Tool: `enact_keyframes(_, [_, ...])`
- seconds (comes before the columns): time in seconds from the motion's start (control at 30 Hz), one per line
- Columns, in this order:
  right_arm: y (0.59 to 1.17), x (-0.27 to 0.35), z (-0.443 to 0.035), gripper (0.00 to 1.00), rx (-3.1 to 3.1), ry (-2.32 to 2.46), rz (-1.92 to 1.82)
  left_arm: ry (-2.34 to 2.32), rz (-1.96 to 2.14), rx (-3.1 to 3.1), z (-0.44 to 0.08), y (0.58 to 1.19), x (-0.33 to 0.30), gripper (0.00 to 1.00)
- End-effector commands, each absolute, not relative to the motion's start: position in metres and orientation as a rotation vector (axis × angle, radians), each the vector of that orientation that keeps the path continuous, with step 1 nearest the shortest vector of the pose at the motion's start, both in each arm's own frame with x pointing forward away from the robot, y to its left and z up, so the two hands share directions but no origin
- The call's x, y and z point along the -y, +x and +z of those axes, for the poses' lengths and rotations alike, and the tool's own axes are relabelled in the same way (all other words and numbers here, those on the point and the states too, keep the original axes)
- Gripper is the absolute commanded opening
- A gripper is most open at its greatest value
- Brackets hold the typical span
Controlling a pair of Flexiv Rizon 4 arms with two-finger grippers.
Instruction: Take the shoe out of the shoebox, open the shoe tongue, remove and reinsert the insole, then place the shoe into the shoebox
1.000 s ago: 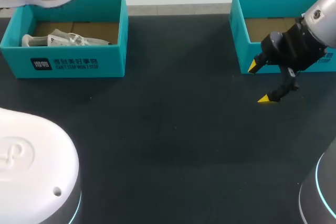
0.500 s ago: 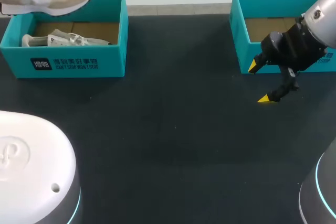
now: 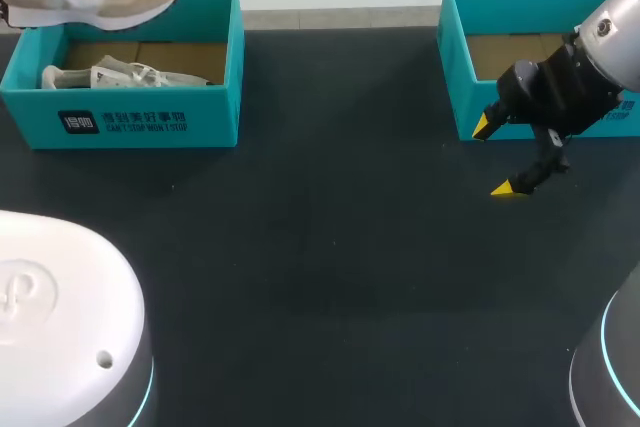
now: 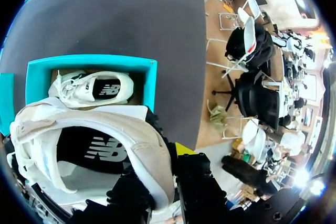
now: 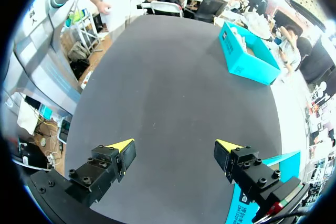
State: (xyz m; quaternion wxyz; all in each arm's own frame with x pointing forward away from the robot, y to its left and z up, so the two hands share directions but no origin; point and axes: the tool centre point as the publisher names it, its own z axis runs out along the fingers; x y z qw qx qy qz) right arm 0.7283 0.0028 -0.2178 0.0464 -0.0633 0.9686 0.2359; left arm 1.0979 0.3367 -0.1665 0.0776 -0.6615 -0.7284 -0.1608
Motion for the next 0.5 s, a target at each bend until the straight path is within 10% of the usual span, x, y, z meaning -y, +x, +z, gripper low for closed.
enact_keyframes(0.03, [0.729,-0.004,-0.219,1.00,-2.957,-0.192,0.716,-1.981,-0.477,2.180,-0.164,1.099,-0.337,0.00])
enact_keyframes(0.5, [0.729,-0.004,-0.219,1.00,-2.957,-0.192,0.716,-2.011,-0.391,2.191,-0.189,1.120,-0.312,0.00])
